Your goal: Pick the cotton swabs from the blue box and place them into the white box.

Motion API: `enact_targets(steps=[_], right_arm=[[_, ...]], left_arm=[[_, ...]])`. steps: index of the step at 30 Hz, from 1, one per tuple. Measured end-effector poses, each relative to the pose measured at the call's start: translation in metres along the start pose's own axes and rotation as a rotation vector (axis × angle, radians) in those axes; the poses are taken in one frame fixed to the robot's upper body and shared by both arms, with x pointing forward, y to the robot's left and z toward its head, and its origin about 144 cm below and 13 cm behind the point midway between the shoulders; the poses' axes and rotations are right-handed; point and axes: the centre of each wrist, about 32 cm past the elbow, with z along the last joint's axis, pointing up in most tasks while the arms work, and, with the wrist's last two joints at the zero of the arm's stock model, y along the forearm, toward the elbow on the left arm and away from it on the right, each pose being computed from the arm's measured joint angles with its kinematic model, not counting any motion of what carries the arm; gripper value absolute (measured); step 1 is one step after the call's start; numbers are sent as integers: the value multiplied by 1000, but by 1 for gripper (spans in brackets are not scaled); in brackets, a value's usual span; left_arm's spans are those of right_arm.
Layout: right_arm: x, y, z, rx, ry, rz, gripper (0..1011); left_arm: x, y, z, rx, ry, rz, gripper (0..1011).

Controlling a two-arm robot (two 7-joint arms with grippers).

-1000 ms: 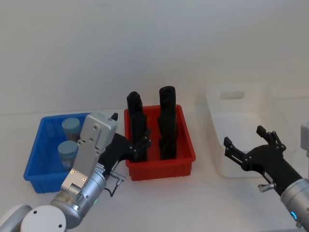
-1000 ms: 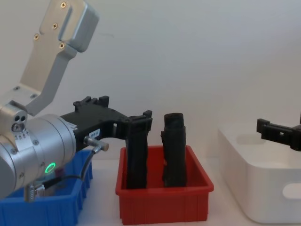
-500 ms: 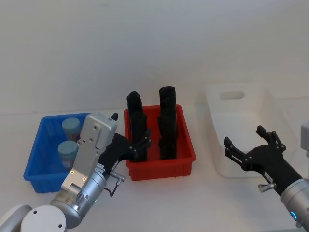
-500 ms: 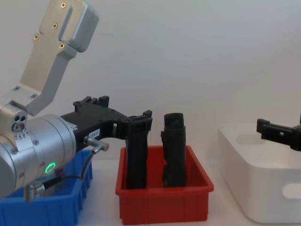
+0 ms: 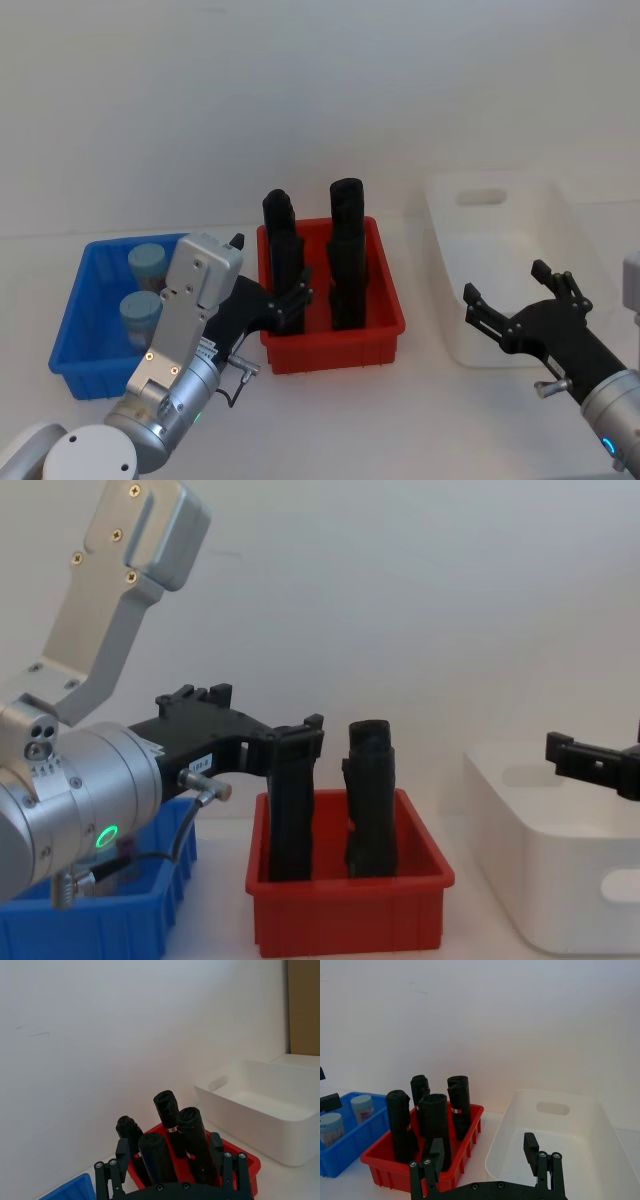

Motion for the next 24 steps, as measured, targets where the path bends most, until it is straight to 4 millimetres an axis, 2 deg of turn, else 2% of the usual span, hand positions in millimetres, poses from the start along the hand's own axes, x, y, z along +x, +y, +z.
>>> enact_targets(steps=[13, 24], right_arm=[[0, 0, 0, 0, 0, 0, 1002], [0, 0, 0, 0, 0, 0, 1002]], left_arm=[[1, 0, 0, 15, 1, 12, 1004], [19, 2, -2, 72, 26, 72, 1004]])
